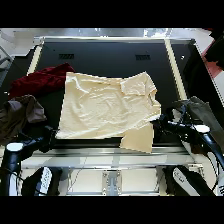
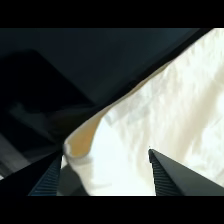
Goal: Fold the shirts.
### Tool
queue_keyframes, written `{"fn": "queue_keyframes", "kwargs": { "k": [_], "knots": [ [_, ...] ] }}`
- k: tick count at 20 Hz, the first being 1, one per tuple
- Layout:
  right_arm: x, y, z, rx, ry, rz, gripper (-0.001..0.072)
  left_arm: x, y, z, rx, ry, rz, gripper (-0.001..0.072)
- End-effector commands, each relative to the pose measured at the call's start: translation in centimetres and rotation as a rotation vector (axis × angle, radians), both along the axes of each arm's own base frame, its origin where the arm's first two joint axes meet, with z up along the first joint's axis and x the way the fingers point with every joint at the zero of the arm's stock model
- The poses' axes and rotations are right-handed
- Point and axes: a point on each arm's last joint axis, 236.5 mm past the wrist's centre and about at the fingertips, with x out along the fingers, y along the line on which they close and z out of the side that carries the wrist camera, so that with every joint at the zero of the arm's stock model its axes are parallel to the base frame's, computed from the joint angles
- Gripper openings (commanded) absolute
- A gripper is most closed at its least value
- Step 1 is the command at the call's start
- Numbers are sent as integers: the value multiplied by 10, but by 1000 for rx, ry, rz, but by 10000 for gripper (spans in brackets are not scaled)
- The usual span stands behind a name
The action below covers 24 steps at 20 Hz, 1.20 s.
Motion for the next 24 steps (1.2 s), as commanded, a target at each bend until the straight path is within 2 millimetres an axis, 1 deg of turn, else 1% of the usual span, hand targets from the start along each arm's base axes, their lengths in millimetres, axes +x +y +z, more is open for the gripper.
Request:
{"fn": "queue_keyframes", "kwargs": {
  "k": [1,2,4,5,6,7,8,10,11,12,13,14,15,16,18,20,21,22,23,24],
  "knots": [
    [0,0,1,1,-1,2,15,13,-2,-10,-2,-5,20,506],
    [0,1,1,3,0,3,15,17,-2,-10,1,-16,32,352],
    [0,1,2,1,-7,11,14,26,-2,-5,-14,-45,60,97],
    [2,2,7,-6,-31,33,14,32,-3,0,-26,-73,62,11],
    [3,5,15,-5,-56,67,14,42,-4,11,-31,-126,52,13],
    [4,10,28,-2,-90,117,14,55,-4,27,-15,-203,24,13],
    [2,15,42,-10,-130,176,13,71,-4,53,9,-313,-11,13],
    [-6,18,69,-69,-198,292,14,98,-4,121,72,-547,-68,12],
    [-10,18,86,-111,-238,333,14,105,-3,162,141,-661,-104,11],
    [-11,18,107,-146,-290,349,13,107,-2,204,218,-766,-130,11],
    [-11,17,137,-199,-380,349,13,105,-3,250,316,-877,-164,10],
    [-12,17,164,-247,-463,343,13,98,-5,293,456,-980,-221,10],
    [-15,16,199,-315,-567,332,13,87,-8,338,625,-1082,-282,10],
    [-22,15,230,-391,-656,323,14,76,-11,376,753,-1146,-310,10],
    [-42,12,298,-539,-835,273,13,54,-12,439,929,-1204,-316,10],
    [-65,13,374,-657,-1039,200,13,36,-16,489,1030,-1226,-320,10],
    [-77,16,407,-694,-1124,170,13,28,-20,507,1083,-1216,-356,10],
    [-87,17,435,-723,-1193,144,14,24,-26,519,1105,-1199,-400,10],
    [-93,18,458,-745,-1246,125,13,20,-33,527,1127,-1178,-463,10],
    [-95,18,473,-757,-1276,113,13,19,-40,534,1124,-1169,-515,10]
  ]
}}
